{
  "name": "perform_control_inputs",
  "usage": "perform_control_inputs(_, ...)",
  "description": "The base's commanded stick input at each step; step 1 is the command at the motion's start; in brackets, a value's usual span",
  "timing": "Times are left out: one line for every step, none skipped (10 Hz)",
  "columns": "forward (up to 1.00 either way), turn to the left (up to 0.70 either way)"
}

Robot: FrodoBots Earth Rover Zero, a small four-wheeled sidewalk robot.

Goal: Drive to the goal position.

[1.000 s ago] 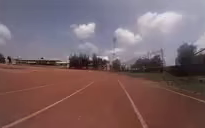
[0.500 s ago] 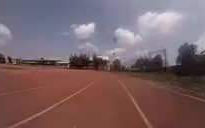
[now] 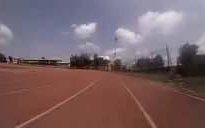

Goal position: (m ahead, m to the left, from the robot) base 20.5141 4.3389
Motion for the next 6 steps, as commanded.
perform_control_inputs(0.70,0.00)
perform_control_inputs(0.70,0.00)
perform_control_inputs(0.70,0.00)
perform_control_inputs(0.70,0.00)
perform_control_inputs(0.70,0.00)
perform_control_inputs(0.70,0.00)
